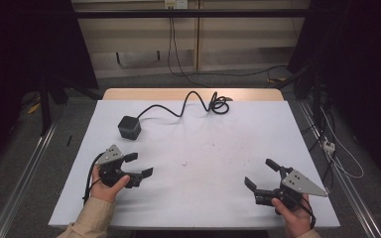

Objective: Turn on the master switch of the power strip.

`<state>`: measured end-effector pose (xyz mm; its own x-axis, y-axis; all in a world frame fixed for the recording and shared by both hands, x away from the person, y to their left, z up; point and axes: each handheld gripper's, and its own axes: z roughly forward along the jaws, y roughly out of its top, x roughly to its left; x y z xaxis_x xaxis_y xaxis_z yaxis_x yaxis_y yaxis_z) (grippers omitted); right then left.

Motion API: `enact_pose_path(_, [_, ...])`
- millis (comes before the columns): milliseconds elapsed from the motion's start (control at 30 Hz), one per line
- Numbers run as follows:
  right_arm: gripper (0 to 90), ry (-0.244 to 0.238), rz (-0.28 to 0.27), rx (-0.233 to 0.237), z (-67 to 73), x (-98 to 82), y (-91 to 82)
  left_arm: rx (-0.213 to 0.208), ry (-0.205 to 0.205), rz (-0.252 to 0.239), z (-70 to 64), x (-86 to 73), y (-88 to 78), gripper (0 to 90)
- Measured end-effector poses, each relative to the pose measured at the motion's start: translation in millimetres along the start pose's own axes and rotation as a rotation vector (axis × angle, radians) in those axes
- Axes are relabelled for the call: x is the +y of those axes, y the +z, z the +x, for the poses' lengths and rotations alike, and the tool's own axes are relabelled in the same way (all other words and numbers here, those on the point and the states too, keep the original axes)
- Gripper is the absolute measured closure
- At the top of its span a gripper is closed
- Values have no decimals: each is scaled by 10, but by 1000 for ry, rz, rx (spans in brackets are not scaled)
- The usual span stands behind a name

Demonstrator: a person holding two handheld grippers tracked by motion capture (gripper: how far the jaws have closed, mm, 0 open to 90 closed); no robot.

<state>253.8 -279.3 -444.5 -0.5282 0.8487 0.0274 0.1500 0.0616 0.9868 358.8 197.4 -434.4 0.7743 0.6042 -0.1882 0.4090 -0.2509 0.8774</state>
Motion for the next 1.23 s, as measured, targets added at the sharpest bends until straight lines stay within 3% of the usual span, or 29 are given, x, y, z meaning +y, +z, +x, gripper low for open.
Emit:
enact_pose_path(1067, [44,-3,4,4,9,-8,11,-9,18,-1,-128,-183,-90,121])
enact_pose_path(1233, [44,-2,5,4,5,-9,10,-8,3,-8,-118,-190,-90,121])
